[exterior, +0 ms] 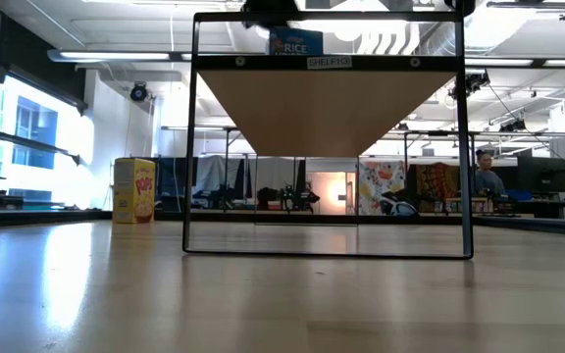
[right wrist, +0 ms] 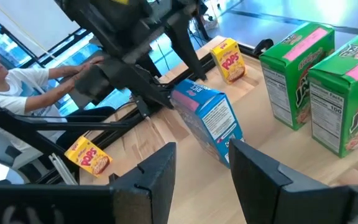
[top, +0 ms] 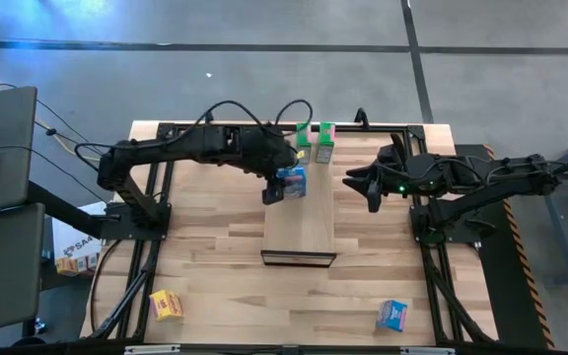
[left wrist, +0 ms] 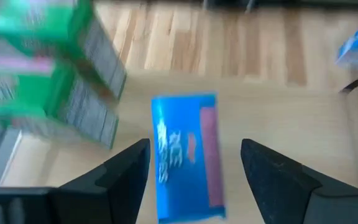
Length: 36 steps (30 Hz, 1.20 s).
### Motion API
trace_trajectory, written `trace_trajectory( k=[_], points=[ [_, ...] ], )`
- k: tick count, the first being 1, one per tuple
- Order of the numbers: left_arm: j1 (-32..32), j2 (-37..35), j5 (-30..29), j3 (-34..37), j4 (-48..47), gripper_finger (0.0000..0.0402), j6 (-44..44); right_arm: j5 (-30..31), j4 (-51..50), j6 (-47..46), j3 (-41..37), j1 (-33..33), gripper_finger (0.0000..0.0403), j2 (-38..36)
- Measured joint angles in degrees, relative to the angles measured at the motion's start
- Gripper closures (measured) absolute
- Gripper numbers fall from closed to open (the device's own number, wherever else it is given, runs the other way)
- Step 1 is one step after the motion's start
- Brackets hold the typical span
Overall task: Stack cereal on shelf
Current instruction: Put the left blue cereal box on the shelf
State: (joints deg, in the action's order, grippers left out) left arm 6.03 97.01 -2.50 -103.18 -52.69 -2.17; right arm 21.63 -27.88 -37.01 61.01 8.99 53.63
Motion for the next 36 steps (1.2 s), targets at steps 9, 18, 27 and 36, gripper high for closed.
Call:
trace_trajectory(
  k=[9,18,27,36],
  points=[
    [0.7,-2.4,2.2,-5.4,-2.1,0.0168,-1.1,-0.2,1.6,-0.5,0.0,0.0,0.0258,0.0],
    [1.4,-17.4,-1.1,12.7,8.9,0.0341,6.0,-0.3,2.8,-0.6,0.0,0.0,0.0258,1.5],
    [2.0,-25.5,-4.3,35.2,25.8,0.0399,13.4,-2.3,10.3,-17.5,0.0,0.0,0.0358,15.8],
    [2.8,-24.9,-4.1,42.9,35.5,0.0401,12.0,1.1,13.2,-25.8,0.0,0.0,0.04,23.7]
  ],
)
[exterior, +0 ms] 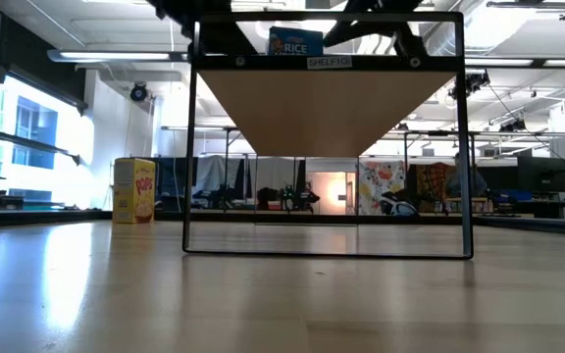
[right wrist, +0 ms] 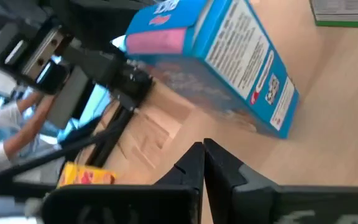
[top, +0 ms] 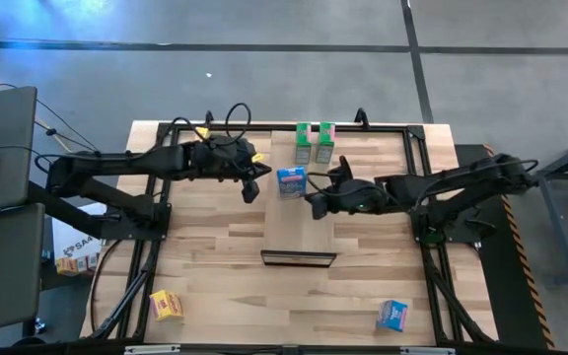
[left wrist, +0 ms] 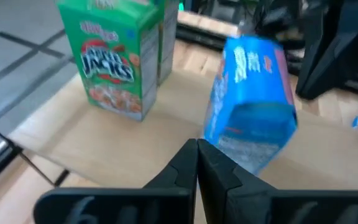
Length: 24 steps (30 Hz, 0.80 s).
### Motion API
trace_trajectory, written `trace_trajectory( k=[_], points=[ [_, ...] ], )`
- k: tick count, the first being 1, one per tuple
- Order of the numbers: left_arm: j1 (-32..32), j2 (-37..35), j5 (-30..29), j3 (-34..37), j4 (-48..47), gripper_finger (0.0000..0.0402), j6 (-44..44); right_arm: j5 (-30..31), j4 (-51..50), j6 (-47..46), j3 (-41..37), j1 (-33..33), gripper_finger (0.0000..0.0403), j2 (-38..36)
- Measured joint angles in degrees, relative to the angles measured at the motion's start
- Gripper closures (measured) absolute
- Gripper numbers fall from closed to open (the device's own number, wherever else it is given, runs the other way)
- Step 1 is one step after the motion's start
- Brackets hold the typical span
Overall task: Stack cereal on shelf
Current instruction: Put the left blue cereal box on the shelf
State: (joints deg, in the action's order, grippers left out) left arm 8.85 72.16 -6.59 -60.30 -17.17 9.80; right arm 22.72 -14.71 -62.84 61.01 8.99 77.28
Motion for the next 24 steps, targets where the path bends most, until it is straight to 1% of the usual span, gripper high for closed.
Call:
trace_trajectory(
  k=[4,6,8,11,14,16,18,24],
  points=[
    [1.1,0.5,0.6,1.8,1.0,0.0401,-0.5,2.1,2.2,-1.7,0.0,-0.5,0.0402,1.9],
    [1.5,0.5,1.6,3.1,3.8,0.0401,-0.5,2.7,2.8,-1.9,0.0,-0.8,0.0402,2.6],
    [1.9,0.4,2.4,4.3,4.7,0.0401,-0.4,3.7,3.0,-2.9,0.0,-1.3,0.0402,3.3],
    [2.3,1.2,3.9,4.4,5.4,0.0401,-0.6,3.7,2.8,-2.9,0.0,-2.3,0.0403,4.0],
    [2.3,2.7,6.6,4.5,6.5,0.0401,-0.9,3.8,2.6,-2.8,0.0,-3.2,0.0403,4.0],
    [2.3,4.4,8.5,4.4,9.4,0.0401,-0.9,3.6,2.0,-2.2,0.0,-3.7,0.0403,4.0],
    [2.3,5.7,10.2,4.4,9.5,0.0401,-0.5,3.3,1.7,-1.4,0.0,-4.3,0.0403,4.0],
    [1.9,8.0,12.3,4.4,12.4,0.0401,2.2,2.4,0.4,-0.3,0.0,-6.5,0.0403,4.0]
  ],
)
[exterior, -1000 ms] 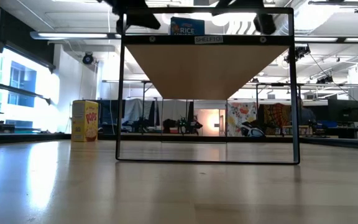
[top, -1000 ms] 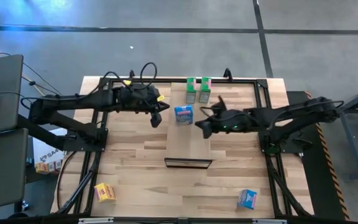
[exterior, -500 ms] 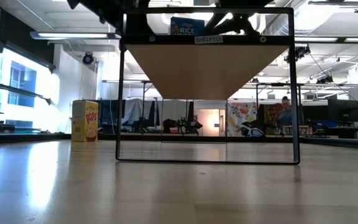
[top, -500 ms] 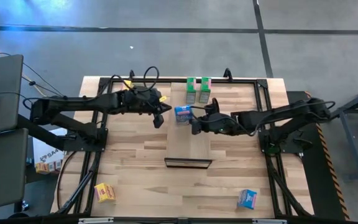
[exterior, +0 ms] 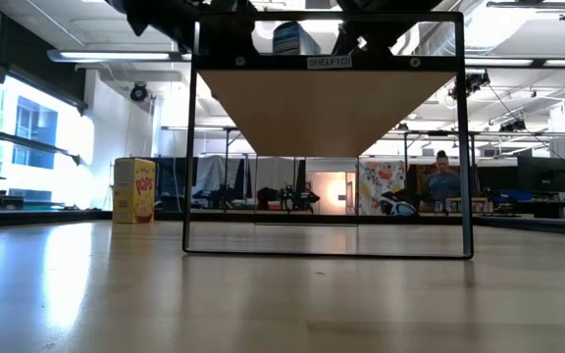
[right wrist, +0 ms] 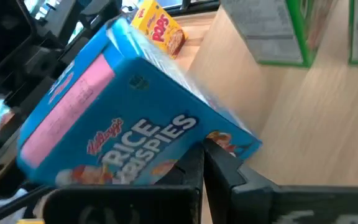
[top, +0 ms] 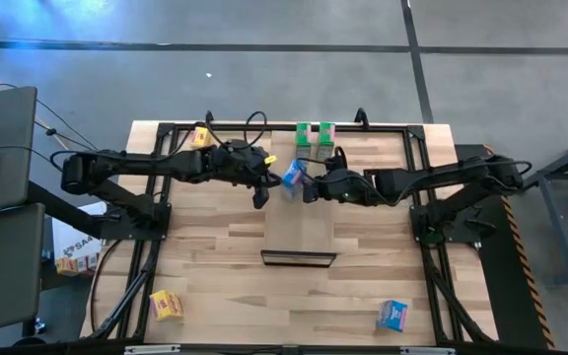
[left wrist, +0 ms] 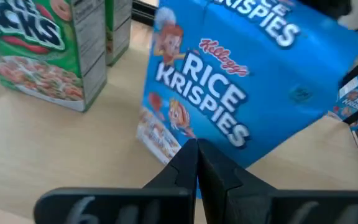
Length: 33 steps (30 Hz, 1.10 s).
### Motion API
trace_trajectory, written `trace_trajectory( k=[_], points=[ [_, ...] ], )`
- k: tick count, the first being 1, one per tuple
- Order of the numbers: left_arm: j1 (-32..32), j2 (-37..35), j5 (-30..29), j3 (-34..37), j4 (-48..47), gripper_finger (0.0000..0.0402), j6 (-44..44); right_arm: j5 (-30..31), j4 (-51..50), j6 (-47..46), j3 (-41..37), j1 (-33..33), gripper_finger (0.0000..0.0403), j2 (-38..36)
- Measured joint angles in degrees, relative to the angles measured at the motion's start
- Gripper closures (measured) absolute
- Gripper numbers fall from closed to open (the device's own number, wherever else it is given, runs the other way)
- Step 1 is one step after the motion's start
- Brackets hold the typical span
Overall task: Stack cereal on shelf
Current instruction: Put the left blue cereal box on the shelf, then put the blue cereal box on the shelf
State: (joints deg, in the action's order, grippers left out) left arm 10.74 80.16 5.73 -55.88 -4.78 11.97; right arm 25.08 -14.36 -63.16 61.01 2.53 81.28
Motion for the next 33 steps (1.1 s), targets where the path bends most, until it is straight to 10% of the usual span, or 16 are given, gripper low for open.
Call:
trace_trajectory(
  k=[13,33],
  points=[
    [-0.4,1.0,-1.6,0.0,3.1,0.0401,0.0,-8.4,-1.1,6.5,0.0,-5.1,0.0403,-1.1],
    [4.8,-12.8,-1.7,0.0,-10.1,0.0401,-0.6,-18.2,-36.4,7.0,0.0,1.7,0.0402,-23.1]
  ],
)
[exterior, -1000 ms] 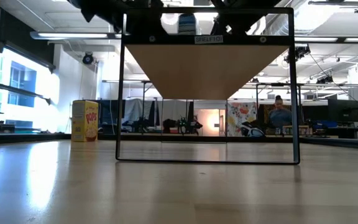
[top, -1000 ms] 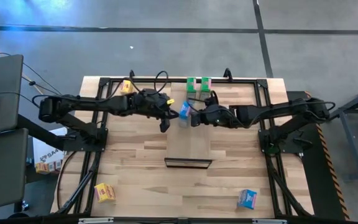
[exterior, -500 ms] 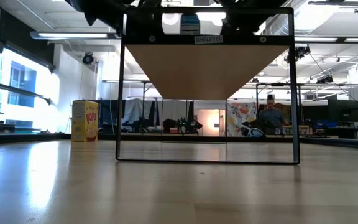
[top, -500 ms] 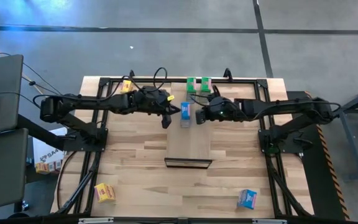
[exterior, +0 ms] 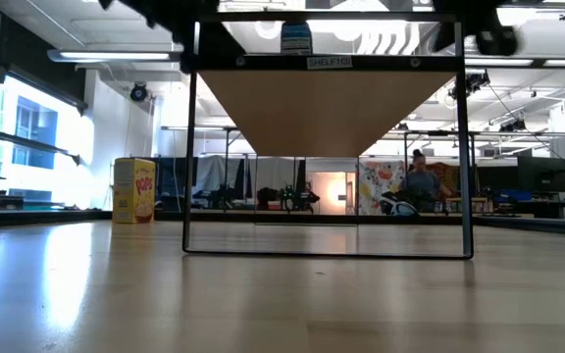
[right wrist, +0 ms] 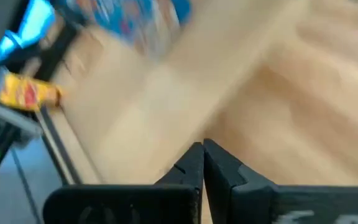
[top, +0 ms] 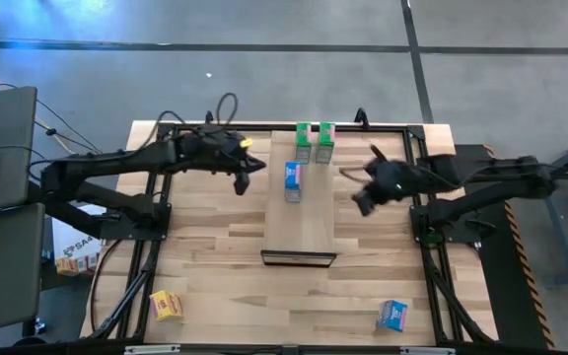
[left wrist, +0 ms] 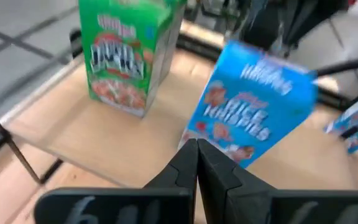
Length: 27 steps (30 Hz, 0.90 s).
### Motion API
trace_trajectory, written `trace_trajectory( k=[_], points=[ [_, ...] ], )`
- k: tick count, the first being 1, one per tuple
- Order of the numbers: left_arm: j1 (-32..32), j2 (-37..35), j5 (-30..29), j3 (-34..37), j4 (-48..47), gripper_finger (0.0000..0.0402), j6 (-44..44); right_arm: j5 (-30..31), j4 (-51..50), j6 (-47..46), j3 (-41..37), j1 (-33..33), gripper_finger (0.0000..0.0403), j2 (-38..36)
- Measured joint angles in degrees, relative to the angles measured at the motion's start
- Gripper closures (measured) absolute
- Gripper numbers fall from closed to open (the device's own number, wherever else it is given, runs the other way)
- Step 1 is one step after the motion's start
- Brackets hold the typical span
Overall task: Stack cereal on shelf
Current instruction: Put the blue cereal box on the shelf
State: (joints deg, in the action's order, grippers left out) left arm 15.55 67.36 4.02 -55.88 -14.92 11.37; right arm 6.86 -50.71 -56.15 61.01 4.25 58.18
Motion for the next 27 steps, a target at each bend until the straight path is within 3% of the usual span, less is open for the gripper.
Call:
trace_trajectory(
  k=[3,6,15,18,23,27],
  points=[
    [-0.9,-3.6,-3.1,0.0,0.1,0.0401,1.0,0.0,-8.8,-7.6,0.0,4.9,0.0388,-2.4],
    [-1.7,-6.1,-7.0,0.0,0.3,0.0401,2.7,-1.6,-15.7,-14.1,0.0,9.9,0.0347,-3.9],
    [-2.6,-7.2,-9.6,0.0,0.6,0.0401,6.5,-4.3,-25.9,-26.0,0.0,20.2,0.0158,-7.0],
    [-2.9,-7.2,-9.6,0.0,0.6,0.0401,7.2,-5.0,-28.1,-28.3,0.0,21.9,0.0111,-7.3],
    [-2.9,-7.2,-9.3,0.0,0.6,0.0401,7.5,-7.9,-26.2,-35.4,0.0,24.5,0.0076,-7.3],
    [-2.9,-7.2,-8.5,0.0,0.6,0.0401,6.5,-7.5,-17.9,-45.8,0.0,32.1,0.0071,-6.1]
  ],
)
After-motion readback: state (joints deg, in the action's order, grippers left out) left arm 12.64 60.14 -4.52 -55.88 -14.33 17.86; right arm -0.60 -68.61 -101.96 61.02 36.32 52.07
